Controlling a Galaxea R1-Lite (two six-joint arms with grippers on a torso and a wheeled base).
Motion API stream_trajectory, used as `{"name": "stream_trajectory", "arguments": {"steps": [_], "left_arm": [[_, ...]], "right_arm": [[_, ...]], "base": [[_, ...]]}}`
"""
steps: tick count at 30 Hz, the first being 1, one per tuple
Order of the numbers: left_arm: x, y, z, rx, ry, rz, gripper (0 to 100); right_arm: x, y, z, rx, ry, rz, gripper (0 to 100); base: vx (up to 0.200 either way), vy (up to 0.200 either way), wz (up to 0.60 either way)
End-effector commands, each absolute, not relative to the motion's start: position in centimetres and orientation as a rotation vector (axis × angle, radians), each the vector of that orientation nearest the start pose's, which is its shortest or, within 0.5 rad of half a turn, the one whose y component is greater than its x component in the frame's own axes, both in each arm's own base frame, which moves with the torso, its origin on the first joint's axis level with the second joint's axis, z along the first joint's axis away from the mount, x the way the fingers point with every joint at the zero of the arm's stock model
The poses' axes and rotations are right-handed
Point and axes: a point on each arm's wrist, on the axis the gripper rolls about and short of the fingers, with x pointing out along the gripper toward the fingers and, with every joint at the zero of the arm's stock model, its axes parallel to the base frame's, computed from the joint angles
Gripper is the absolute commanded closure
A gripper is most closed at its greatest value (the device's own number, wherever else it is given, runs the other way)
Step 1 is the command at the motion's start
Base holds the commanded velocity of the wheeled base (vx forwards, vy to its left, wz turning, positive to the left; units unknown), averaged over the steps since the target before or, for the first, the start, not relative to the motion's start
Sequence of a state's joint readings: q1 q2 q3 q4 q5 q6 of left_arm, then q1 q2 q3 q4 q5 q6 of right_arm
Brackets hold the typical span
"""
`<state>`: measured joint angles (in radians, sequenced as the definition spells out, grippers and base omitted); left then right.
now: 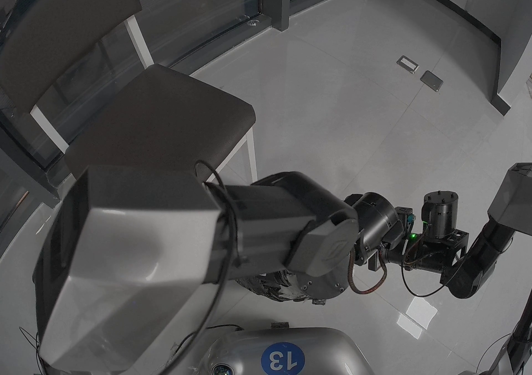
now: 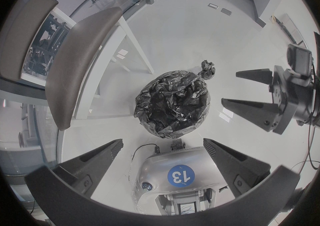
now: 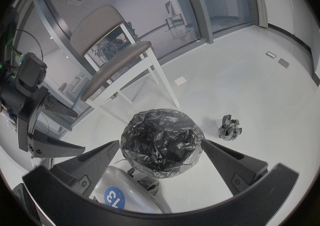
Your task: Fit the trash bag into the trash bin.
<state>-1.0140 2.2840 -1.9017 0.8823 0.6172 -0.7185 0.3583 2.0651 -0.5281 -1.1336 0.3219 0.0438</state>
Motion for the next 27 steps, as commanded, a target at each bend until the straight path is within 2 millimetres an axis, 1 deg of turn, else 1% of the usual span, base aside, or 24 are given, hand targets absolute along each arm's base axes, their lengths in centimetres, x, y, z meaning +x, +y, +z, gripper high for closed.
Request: {"name": "stream_trajectory", "arguments": {"steps": [1, 5, 6, 9, 17, 18, 20, 23, 24, 25, 27], "left_arm": [[22.4, -35.1, 14.3, 0.263, 0.895, -0.032, 0], [21.8, -35.2, 15.4, 0.279, 0.904, -0.038, 0], [21.7, -35.1, 15.7, 0.276, 0.906, -0.034, 0], [21.8, -34.9, 15.7, 0.266, 0.918, -0.024, 0], [21.9, -34.5, 15.6, 0.256, 0.948, 0.002, 0], [22.0, -34.4, 15.6, 0.254, 0.949, 0.004, 0], [22.2, -34.3, 15.6, 0.240, 0.954, 0.014, 0], [22.2, -34.2, 15.6, 0.240, 0.962, 0.013, 0], [22.2, -34.2, 15.6, 0.240, 0.962, 0.013, 0], [22.1, -34.1, 15.7, 0.246, 0.967, 0.014, 0], [22.0, -34.1, 15.7, 0.245, 0.967, 0.014, 0]], "right_arm": [[29.0, 11.9, 5.0, 0.031, 0.438, 0.669, 0], [28.9, 12.5, 4.6, 0.025, 0.446, 0.687, 0], [28.9, 12.6, 4.4, 0.023, 0.447, 0.691, 0], [29.0, 12.8, 4.3, 0.022, 0.446, 0.695, 0], [29.4, 13.8, 2.9, -0.023, 0.448, 0.725, 0], [29.5, 13.8, 2.9, -0.026, 0.446, 0.725, 0], [30.0, 14.0, 2.1, -0.088, 0.434, 0.733, 0], [31.2, 13.7, 0.3, -0.321, 0.379, 0.759, 0], [31.2, 13.7, 0.3, -0.321, 0.379, 0.759, 0], [32.3, 13.1, -1.2, -0.490, 0.339, 0.777, 0], [32.6, 13.5, -2.4, -0.537, 0.337, 0.796, 0]], "base": [[0.000, 0.000, 0.00], [0.000, 0.000, 0.00], [0.200, 0.000, 0.00], [0.200, 0.000, 0.00], [0.200, 0.000, 0.00], [0.000, 0.000, 0.00], [0.000, 0.000, 0.00], [0.000, 0.000, 0.00], [0.000, 0.000, 0.00], [0.000, 0.000, 0.00], [0.000, 0.000, 0.00]]}}
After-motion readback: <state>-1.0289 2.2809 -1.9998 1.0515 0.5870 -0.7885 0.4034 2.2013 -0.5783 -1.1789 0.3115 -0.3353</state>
